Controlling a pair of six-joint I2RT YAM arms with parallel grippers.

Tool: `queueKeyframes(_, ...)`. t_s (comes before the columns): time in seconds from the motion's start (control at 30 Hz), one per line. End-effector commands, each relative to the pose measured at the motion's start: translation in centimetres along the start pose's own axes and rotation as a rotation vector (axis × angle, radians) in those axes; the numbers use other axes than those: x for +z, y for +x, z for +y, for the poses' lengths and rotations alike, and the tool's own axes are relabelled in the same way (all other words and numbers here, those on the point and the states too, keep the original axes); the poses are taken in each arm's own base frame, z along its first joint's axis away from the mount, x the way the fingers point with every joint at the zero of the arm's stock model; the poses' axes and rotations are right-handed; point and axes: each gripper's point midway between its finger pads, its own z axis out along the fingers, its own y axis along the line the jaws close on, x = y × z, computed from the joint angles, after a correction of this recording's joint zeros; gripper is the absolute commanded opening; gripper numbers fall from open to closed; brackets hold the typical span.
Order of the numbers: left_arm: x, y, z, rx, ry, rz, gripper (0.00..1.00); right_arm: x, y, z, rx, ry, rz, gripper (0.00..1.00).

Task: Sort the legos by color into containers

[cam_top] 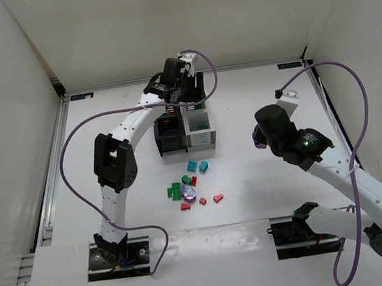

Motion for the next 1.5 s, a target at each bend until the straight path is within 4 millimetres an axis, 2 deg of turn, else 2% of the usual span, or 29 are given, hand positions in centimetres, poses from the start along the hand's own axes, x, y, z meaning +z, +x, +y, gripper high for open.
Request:
queueKeyframes(0.0,-1.2,-1.7,0.1,0.004,-0.017,-0.028,0.78,-0.2,-0.2,-0.2,-0.003,0.003,-0.011,0.0)
queueKeyframes(0.07,-2.1,-2.2,-0.3,0.007,-0.008,-0.043,0.85,-0.4,-0.1,0.0,-0.023,-0.012,-0.008,0.0)
queueKeyframes(0.13,-3.3,-2.9,-0.7,0.011,0.0,-0.072,0.99,-0.6,-0.2,1.0,-0.056,-0.051,-0.01,0.0)
queueKeyframes(0.2,-4.9,-2.9,-0.6,0.01,0.0,-0.081,1.0,-0.8,-0.4,2.3,-0.082,-0.102,-0.021,0.0)
queueKeyframes(0.23,-6.7,-4.2,-0.8,0.011,-0.007,-0.123,1.0,-0.9,-0.7,3.6,-0.13,-0.162,-0.029,0.0)
queueKeyframes(0.3,-9.1,-4.0,0.2,-0.013,-0.039,-0.141,1.0,-1.3,-1.4,6.3,-0.171,-0.266,-0.054,0.0)
queueKeyframes(0.33,-13.8,-6.4,-0.7,-0.029,-0.024,-0.236,1.0,-1.4,-1.7,7.4,-0.183,-0.305,-0.066,0.0)
queueKeyframes(0.37,-13.5,-3.3,1.4,-0.077,-0.08,-0.178,1.0,-0.7,-0.7,8.5,-0.246,-0.324,-0.046,0.0)
queueKeyframes(0.4,-14.5,-2.8,2.2,-0.125,-0.102,-0.185,1.0,-0.8,-1.3,9.3,-0.252,-0.331,-0.062,0.0)
queueKeyframes(0.43,-20.3,-4.8,2.5,-0.149,-0.123,-0.301,1.0,-1.1,-2.2,10.8,-0.254,-0.373,-0.086,0.0)
queueKeyframes(0.47,-19.3,0.1,4.1,-0.215,-0.171,-0.207,1.0,0.2,-0.8,12.1,-0.313,-0.386,-0.048,0.0)
queueKeyframes(0.5,-20.2,1.1,4.8,-0.239,-0.199,-0.206,1.0,-0.2,-1.3,13.5,-0.321,-0.424,-0.055,0.0)
queueKeyframes(0.53,-24.3,2.0,5.5,-0.258,-0.25,-0.268,1.0,-0.7,-2.3,15.5,-0.329,-0.491,-0.082,0.0)
queueKeyframes(0.57,-24.7,5.0,6.3,-0.291,-0.29,-0.215,1.0,-0.3,-1.9,17.2,-0.341,-0.528,-0.062,0.0)
queueKeyframes(0.6,-28.5,4.7,6.3,-0.31,-0.31,-0.3,1.0,0.8,-1.1,18.4,-0.356,-0.537,-0.047,0.0)
queueKeyframes(0.63,-29.0,8.1,7.6,-0.329,-0.388,-0.222,1.0,0.4,-1.4,21.1,-0.371,-0.624,-0.042,0.0)
queueKeyframes(0.67,-29.8,9.6,8.4,-0.421,-0.449,-0.226,1.0,0.7,-1.2,21.8,-0.381,-0.636,-0.041,0.0)
queueKeyframes(0.7,-32.4,10.2,8.4,-0.462,-0.453,-0.277,1.0,0.9,-1.5,22.9,-0.374,-0.651,-0.059,0.0)
queueKeyframes(0.73,-33.1,12.0,8.6,-0.522,-0.485,-0.25,1.0,2.4,0.7,24.1,-0.412,-0.665,-0.013,0.0)
queueKeyframes(0.77,-33.8,13.3,9.0,-0.564,-0.519,-0.242,1.0,1.4,-1.0,26.4,-0.391,-0.728,-0.065,0.0)
queueKeyframes(0.8,-35.0,14.3,8.9,-0.583,-0.503,-0.27,1.0,1.8,-0.9,26.9,-0.392,-0.735,-0.058,0.0)
queueKeyframes(0.83,-35.3,15.0,8.8,-0.602,-0.503,-0.261,1.0,2.8,1.0,28.5,-0.418,-0.761,-0.023,0.0)
queueKeyframes(0.9,-36.1,16.7,8.2,-0.638,-0.479,-0.237,1.0,2.0,0.1,30.7,-0.411,-0.812,-0.049,0.0)
queueKeyframes(0.93,-36.3,17.1,8.2,-0.648,-0.486,-0.228,1.0,3.0,1.9,31.4,-0.433,-0.807,-0.017,0.0)
queueKeyframes(1.0,-36.6,18.5,8.3,-0.653,-0.501,-0.195,1.0,3.0,1.4,32.6,-0.421,-0.83,-0.047,0.0)
queueKeyframes(1.07,-36.3,19.5,8.6,-0.654,-0.523,-0.164,1.0,4.2,2.1,33.3,-0.419,-0.839,-0.05,0.0)
queueKeyframes(1.1,-36.3,20.0,8.6,-0.651,-0.524,-0.147,1.0,4.3,2.3,34.5,-0.414,-0.878,-0.063,0.0)
queueKeyframes(1.2,-36.3,20.9,8.7,-0.655,-0.537,-0.121,1.0,6.2,3.3,35.0,-0.424,-0.876,-0.043,0.0)
queueKeyframes(1.47,-36.3,21.3,8.5,-0.617,-0.519,-0.106,1.0,8.9,2.8,34.6,-0.434,-0.838,-0.085,0.0)
